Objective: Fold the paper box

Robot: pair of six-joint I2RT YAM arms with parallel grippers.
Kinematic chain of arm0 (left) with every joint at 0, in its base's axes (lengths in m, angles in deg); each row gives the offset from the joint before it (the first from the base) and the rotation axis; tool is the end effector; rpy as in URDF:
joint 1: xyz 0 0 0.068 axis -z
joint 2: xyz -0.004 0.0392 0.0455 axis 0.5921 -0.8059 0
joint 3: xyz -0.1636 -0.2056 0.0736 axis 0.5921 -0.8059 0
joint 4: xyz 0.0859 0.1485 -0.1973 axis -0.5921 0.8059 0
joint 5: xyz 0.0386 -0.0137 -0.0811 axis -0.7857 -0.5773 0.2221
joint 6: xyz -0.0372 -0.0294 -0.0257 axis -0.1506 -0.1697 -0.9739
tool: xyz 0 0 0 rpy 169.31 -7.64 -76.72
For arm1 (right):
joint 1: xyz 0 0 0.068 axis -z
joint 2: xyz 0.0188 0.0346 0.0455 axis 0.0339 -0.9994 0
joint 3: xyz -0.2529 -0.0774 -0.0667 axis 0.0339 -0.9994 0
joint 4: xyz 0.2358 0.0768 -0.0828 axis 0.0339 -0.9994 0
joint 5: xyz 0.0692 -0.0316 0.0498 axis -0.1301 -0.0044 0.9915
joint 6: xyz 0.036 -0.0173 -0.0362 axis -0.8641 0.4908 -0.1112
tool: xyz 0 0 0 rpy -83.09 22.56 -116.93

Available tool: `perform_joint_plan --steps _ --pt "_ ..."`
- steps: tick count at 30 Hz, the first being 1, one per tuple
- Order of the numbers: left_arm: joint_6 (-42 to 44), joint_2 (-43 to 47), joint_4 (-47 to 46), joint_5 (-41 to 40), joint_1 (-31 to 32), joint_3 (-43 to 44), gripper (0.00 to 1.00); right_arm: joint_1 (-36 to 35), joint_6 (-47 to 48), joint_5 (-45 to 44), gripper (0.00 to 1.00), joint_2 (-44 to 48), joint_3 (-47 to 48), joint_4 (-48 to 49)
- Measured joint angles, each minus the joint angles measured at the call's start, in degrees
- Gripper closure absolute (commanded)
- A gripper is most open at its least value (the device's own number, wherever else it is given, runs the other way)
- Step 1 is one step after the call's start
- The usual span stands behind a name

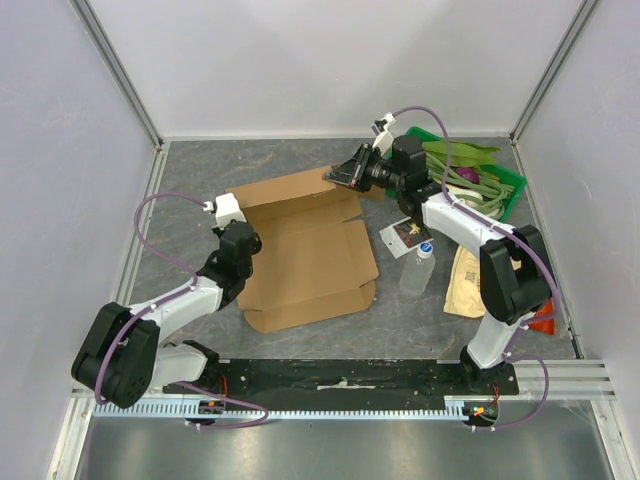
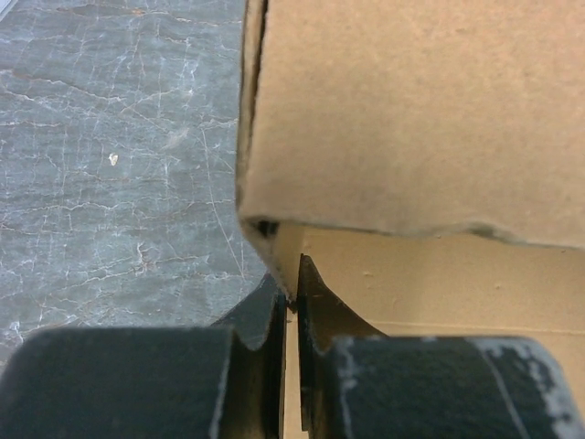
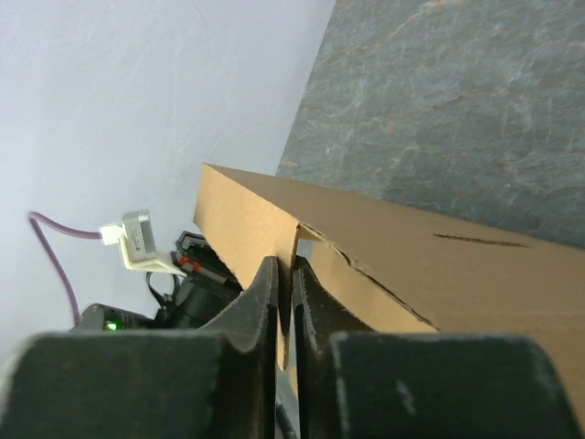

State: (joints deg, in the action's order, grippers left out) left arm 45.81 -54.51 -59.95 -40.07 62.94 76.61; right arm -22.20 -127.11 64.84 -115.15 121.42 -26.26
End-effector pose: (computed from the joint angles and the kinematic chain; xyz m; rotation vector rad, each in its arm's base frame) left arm 0.2315 -0.0919 0.2027 -0.3186 1.8298 0.0655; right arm 0.3709 0.1877 0.2943 0.0813 2.0234 1.4700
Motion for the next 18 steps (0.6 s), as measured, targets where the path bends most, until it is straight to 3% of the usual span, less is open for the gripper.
perform_joint_plan --steps 7,10,13,18 --pt "-1.09 0.63 1.31 -0.72 -0.33 0.0 0.98 -0.22 -9.75 -1.53 0.98 -0.04 -6.08 9.73" --pt "-2.62 0.98 2.91 -1.64 -0.31 0.09 0.98 -0.24 -11.76 -1.77 0.4 -0.74 -6.54 11.39" --pt "-3.61 1.01 5.77 -2.19 -0.26 0.22 0.98 -0.13 -8.2 -2.8 0.26 -0.5 -5.9 8.37" --pt "-4.24 1.01 8.07 -3.17 -0.31 0.24 0.98 0.26 9.11 -8.63 0.27 7.19 -5.66 -7.13"
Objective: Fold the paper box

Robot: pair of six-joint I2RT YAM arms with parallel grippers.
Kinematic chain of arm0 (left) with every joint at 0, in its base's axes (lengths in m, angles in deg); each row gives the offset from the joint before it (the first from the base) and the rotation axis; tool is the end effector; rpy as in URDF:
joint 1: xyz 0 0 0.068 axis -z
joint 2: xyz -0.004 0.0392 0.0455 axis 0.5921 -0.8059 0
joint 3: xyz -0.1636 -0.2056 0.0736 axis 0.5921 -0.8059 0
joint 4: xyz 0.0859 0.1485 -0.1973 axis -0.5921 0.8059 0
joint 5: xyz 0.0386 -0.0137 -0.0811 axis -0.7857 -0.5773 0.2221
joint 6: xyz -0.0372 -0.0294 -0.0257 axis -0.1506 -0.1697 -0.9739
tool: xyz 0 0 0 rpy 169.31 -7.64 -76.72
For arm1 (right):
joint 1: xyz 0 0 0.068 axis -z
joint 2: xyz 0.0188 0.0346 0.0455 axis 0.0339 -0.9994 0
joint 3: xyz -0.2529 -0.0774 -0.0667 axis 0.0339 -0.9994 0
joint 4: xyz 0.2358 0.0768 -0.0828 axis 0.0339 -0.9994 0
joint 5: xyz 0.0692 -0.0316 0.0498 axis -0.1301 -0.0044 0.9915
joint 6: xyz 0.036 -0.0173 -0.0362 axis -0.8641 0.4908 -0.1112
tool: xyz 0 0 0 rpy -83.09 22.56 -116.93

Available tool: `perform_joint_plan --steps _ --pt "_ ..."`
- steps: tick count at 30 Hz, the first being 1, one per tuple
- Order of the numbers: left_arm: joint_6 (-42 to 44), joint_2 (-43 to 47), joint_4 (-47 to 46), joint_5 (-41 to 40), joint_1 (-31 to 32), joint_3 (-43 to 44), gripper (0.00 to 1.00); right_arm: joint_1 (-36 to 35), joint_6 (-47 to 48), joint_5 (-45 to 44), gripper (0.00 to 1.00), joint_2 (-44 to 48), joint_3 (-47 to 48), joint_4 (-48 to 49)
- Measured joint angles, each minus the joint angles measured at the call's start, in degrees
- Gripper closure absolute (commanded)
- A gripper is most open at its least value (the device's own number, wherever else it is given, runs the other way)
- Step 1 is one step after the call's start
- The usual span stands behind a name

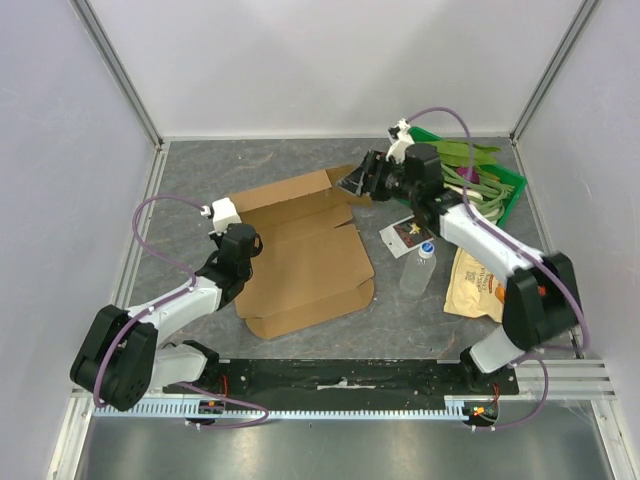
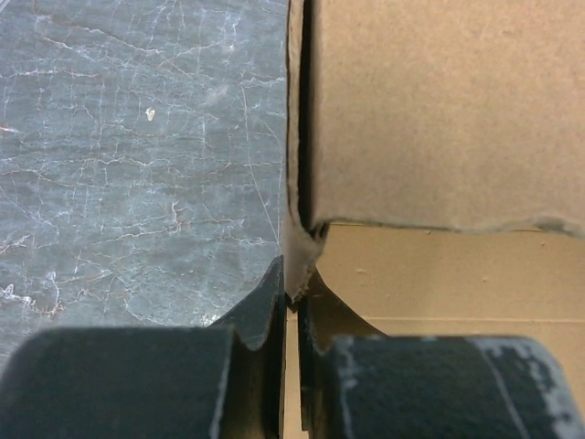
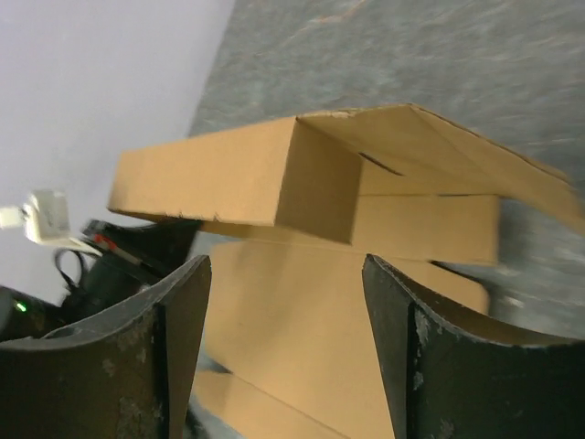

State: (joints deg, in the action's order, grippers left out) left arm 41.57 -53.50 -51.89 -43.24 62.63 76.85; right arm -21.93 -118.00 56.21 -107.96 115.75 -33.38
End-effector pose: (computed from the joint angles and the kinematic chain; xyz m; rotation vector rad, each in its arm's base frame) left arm 0.2257 -0.0858 0.1954 -0.3896 1.8936 0.1398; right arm 0.3447 0.1689 0.2942 0.0852 2.0555 1.2178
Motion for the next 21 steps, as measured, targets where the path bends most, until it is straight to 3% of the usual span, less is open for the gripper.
perform_joint_plan --steps 4,7,12,16,21 --pt "-0.42 -0.02 1.25 0.0 0.0 0.24 0.98 -0.48 13.09 -8.2 0.45 11.23 -5.33 -5.22" --pt "-0.72 -0.24 2.03 -0.13 -0.02 0.74 0.98 -3.41 20.28 -15.23 0.41 14.64 -9.88 -4.39" --pt "-1.44 -1.92 3.63 -1.29 0.0 2.32 0.98 -10.43 27.43 -23.96 0.37 7.39 -14.91 0.42" --pt "-1.97 -2.69 4.81 -1.51 -0.02 2.95 0.98 -10.97 28.44 -29.4 0.45 0.44 -15.3 3.89" --pt "-2.64 -3.06 5.25 -1.44 -0.02 2.95 0.98 -10.71 27.23 -33.24 0.47 -6.08 -14.56 9.49"
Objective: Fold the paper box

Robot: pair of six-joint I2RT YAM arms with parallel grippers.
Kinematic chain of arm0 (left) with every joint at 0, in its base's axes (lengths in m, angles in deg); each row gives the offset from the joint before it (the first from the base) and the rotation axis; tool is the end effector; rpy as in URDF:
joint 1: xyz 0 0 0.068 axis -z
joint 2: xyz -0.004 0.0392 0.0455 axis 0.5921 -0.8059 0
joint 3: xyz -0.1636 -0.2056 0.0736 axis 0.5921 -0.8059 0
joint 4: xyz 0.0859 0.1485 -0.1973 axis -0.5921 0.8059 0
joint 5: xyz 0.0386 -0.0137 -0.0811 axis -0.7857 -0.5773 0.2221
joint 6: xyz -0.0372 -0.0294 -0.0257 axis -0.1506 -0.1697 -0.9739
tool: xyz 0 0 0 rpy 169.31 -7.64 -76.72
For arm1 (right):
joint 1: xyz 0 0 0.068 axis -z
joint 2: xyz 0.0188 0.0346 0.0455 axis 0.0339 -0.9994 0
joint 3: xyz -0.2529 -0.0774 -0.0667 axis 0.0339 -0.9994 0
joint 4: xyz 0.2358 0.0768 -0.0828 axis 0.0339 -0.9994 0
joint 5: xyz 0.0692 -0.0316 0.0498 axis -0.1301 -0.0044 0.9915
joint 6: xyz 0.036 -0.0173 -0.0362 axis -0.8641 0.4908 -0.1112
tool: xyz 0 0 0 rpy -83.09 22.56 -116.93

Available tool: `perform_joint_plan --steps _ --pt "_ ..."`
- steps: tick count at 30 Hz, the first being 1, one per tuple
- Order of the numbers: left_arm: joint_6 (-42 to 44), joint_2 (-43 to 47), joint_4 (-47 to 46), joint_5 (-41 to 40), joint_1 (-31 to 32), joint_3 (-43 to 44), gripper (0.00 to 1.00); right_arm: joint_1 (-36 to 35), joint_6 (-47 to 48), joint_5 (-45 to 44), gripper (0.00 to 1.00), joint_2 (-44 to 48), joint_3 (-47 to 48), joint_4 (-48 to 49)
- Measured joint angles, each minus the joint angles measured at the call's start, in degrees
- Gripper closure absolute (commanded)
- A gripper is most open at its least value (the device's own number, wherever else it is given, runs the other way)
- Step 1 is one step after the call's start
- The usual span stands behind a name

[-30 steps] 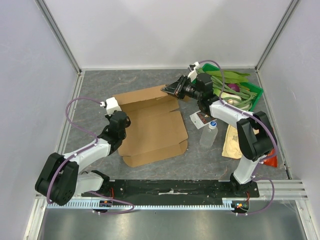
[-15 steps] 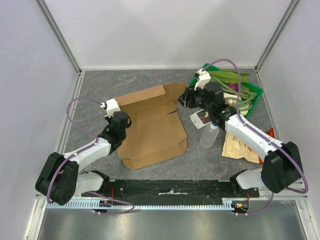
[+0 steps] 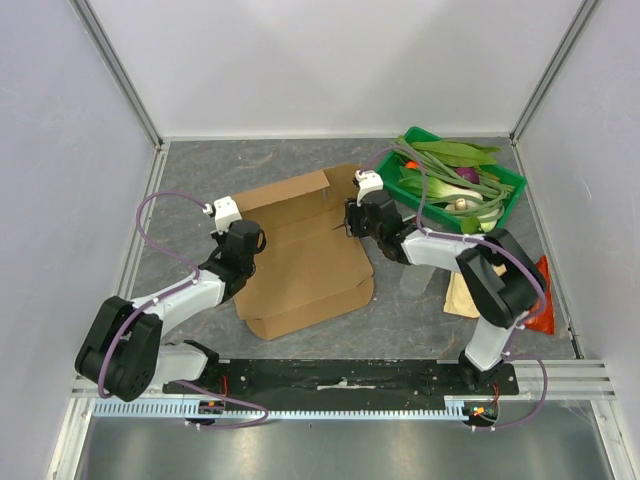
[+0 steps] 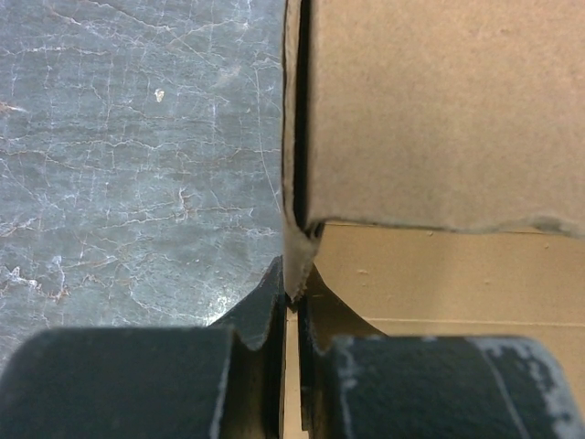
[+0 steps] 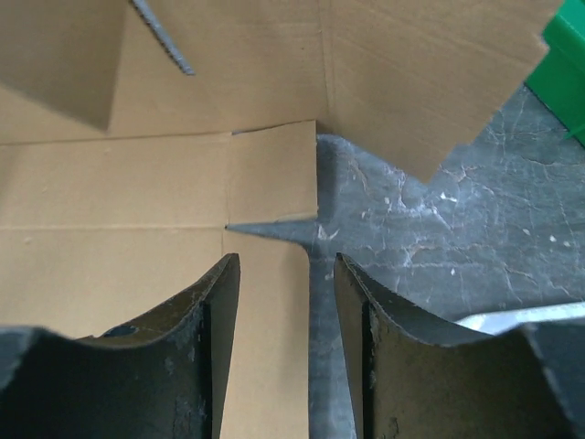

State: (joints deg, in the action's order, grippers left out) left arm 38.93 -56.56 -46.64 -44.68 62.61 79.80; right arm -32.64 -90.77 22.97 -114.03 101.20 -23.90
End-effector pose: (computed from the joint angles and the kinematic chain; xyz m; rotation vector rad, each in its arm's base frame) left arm 0.2331 -0.0886 0.1917 -0.4186 1.9480 0.1925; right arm 0.3094 0.2070 0.1869 -0.1854 2.0951 0.4242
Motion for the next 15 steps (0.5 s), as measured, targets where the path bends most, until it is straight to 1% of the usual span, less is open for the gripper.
perform_joint_plan --steps 3,8,13,15 --pt "-0.52 -0.17 0.0 0.02 0.0 0.0 0.98 0.02 -1.44 -0.85 0.41 -4.11 2.05 2.01" --pt "-0.61 -0.46 -0.02 0.04 0.0 0.0 0.98 1.09 -5.46 -0.96 0.43 -7.74 2.49 6.38" --pt "-0.61 -0.61 -0.02 0.04 0.0 0.0 0.98 2.62 -8.59 -0.57 0.48 -9.64 2.62 10.84" --pt "-0.61 -0.61 -0.02 0.04 0.0 0.0 0.98 3.02 -9.73 -0.39 0.49 -10.86 2.82 12.07"
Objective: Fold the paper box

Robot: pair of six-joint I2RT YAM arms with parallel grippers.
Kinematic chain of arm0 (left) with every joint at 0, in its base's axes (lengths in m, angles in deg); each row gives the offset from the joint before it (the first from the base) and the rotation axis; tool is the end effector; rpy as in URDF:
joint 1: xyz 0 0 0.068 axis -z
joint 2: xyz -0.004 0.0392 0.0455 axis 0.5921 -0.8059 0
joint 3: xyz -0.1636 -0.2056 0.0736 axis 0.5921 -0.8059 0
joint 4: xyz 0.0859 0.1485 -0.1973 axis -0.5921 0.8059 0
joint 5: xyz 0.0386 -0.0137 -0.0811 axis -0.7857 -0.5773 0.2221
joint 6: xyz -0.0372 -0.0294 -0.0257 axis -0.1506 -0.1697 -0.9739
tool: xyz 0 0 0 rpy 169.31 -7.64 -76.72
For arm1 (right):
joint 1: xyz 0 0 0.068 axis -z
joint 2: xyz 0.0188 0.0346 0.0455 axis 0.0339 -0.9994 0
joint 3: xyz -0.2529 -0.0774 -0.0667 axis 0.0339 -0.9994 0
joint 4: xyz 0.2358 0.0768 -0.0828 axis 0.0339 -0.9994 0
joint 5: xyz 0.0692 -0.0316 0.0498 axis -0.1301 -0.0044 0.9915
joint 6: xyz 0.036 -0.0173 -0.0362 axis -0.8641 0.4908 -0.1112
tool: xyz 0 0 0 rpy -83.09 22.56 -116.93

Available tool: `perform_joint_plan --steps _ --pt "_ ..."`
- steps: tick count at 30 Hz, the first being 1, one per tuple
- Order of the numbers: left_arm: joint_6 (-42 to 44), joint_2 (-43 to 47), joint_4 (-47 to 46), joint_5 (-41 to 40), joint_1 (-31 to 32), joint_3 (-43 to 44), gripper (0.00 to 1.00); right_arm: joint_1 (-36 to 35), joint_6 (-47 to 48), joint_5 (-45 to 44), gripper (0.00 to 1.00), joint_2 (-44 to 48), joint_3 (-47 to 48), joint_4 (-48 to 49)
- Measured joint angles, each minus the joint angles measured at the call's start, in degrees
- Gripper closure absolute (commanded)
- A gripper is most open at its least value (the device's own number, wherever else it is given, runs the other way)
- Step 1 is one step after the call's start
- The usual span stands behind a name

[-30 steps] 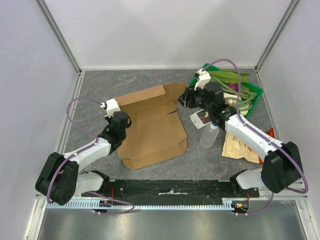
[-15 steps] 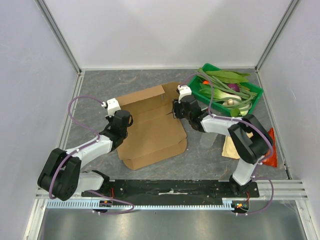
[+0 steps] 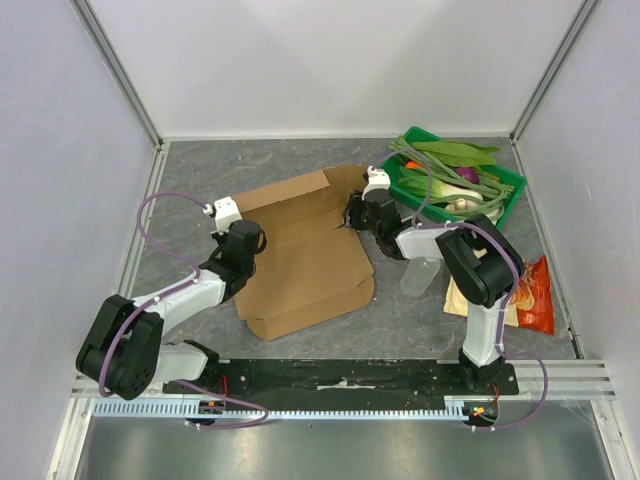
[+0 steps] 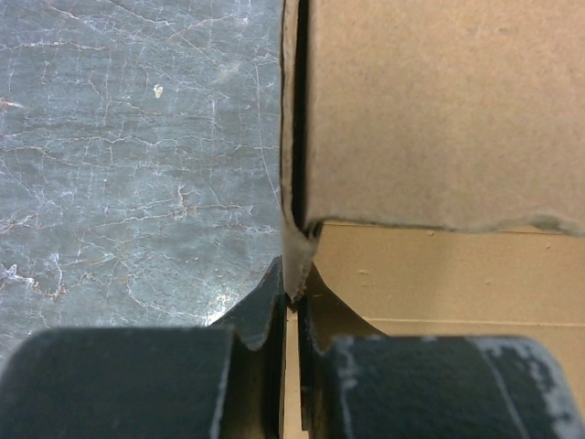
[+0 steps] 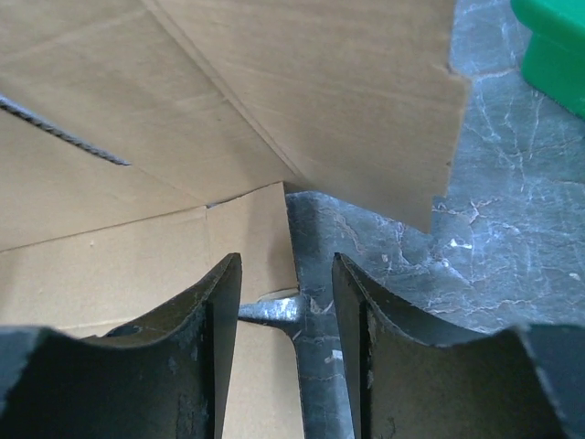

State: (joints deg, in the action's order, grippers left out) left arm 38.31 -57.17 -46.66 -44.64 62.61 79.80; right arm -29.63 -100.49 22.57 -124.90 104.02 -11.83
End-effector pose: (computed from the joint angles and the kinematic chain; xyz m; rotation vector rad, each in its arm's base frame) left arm 0.2338 -0.0890 0.1893 -0.4255 1.9539 0.1915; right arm 0.3464 0.2065 0.1523 0.0584 2.0440 0.5216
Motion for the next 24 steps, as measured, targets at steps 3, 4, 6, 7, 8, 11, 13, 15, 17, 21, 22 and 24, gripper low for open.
perform_joint_plan --steps 3,4,6,7,8,11,13,15,17,21,22,24 --pt "0.0 0.02 0.0 0.0 0.0 0.0 0.98 0.2 -1.68 0.33 0.48 -1.57 -0.02 1.18" --pt "0.0 0.02 0.0 0.0 0.0 0.0 0.98 0.2 -2.23 0.5 0.49 -2.08 0.0 1.57" --pt "0.0 0.02 0.0 0.0 0.0 0.0 0.98 0.22 -3.02 0.94 0.5 -2.97 -0.02 2.23" --pt "0.0 0.02 0.0 0.0 0.0 0.0 0.98 0.24 -3.34 1.11 0.52 -3.37 -0.02 2.64" --pt "0.0 0.02 0.0 0.0 -0.07 0.0 0.98 0.24 -3.74 1.27 0.56 -3.76 -0.02 2.95" --pt "0.0 0.02 0.0 0.02 -0.11 0.0 0.98 0.24 -4.37 2.01 0.67 -4.61 -0.02 4.2" --pt "0.0 0.02 0.0 0.0 -0.11 0.0 0.98 0.24 -4.63 2.45 0.67 -4.87 -0.02 4.83" --pt "0.0 0.02 0.0 0.0 -0.11 0.0 0.98 0.24 -4.48 2.62 0.65 -4.87 -0.02 5.29" --pt "0.0 0.02 0.0 0.02 -0.2 0.0 0.98 0.22 -4.02 2.78 0.64 -4.85 -0.02 5.53" --pt "-0.04 0.02 0.0 0.04 -0.2 0.0 0.98 -0.15 -2.89 3.96 0.62 -4.15 -0.04 5.95" --pt "-0.04 0.02 0.0 0.04 -0.2 -0.02 0.98 -0.22 -2.8 4.42 0.62 -3.93 -0.04 6.32" --pt "-0.04 0.02 0.0 0.04 -0.2 -0.02 0.98 -0.55 -2.62 5.4 0.61 -3.43 -0.04 7.04"
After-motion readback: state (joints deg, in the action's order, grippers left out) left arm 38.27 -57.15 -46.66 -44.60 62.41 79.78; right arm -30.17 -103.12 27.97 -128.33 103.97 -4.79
